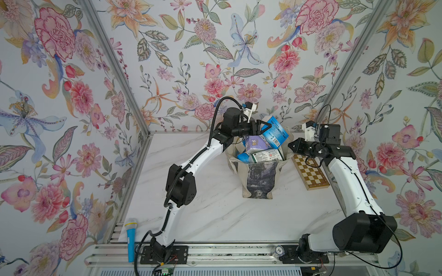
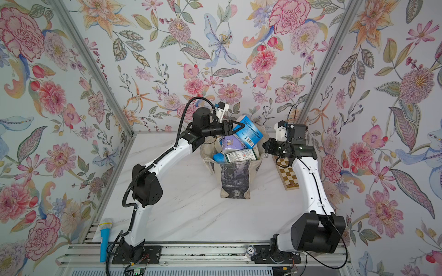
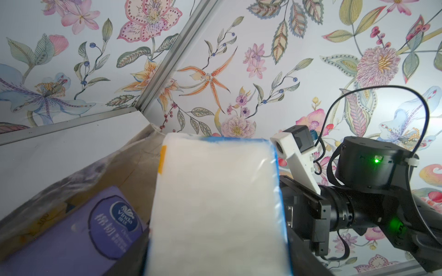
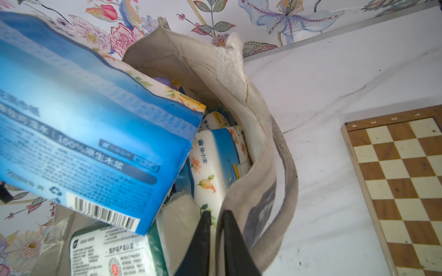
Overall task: Put tissues into the canvas bag
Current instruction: Place the pack of facial tissues in the canvas bag.
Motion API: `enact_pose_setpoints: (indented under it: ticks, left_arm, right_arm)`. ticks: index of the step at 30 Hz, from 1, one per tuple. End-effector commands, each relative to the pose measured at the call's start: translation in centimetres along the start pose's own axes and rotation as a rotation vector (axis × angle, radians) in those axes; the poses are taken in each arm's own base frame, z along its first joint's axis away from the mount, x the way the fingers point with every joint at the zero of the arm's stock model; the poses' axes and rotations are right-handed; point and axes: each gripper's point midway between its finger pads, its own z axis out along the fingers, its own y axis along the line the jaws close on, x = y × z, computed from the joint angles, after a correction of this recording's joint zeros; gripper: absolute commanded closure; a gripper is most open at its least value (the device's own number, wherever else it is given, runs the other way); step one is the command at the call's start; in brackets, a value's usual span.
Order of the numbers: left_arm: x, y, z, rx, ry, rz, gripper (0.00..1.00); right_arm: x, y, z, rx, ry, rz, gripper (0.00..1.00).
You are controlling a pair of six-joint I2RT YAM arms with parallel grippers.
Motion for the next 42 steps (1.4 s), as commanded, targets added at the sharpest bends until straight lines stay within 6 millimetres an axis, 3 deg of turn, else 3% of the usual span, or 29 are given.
enact_pose_setpoints:
  ticks: [1,9,18,21,24,29,34,38,42]
  left_arm:
    - [-0.1,-1.6,-0.7,0.0,0.068,0.085,0.31]
    - [2.3,4.8,-1.3,-0.265,0.144,0.12,0.31]
    - [3.1,10.1,-1.6,-0.479,0.161,0.156,0.29]
    - [3.6,9.9,-2.0,-0.483,0.189,0.162,0.27]
    - [2.9,8.2,-2.7,-0.463,0.178,0.188,0.23]
    - [0.2,4.3,-4.4,-0.422,0.107,0.253,0.13]
    - [-2.1,1.5,-6.0,-0.415,0.048,0.305,0.12]
    - [-3.3,1.0,-7.8,-0.476,0.017,0.335,0.13]
    - [-3.4,2.8,-10.9,-0.648,0.021,0.354,0.14]
  right_arm:
    - [-1.2,0.4,-0.5,-0.007,-0.037,-0.026,0.85]
    - [-1.5,0.6,-0.5,-0.014,-0.052,-0.02,0.85]
    - [-1.7,0.6,-0.7,-0.006,-0.061,-0.021,0.85]
    - [-1.9,0.6,-0.8,-0.001,-0.07,-0.025,0.81]
    - [-2.6,1.0,-1.2,-0.011,-0.105,-0.032,0.81]
    - [-3.4,1.6,-1.9,-0.027,-0.16,-0.042,0.8]
    - [-4.3,2.3,-2.8,-0.047,-0.217,-0.058,0.76]
    - [-5.4,4.4,-4.1,-0.126,-0.304,-0.101,0.76]
    - [-5.7,7.6,-4.7,-0.205,-0.353,-0.212,0.71]
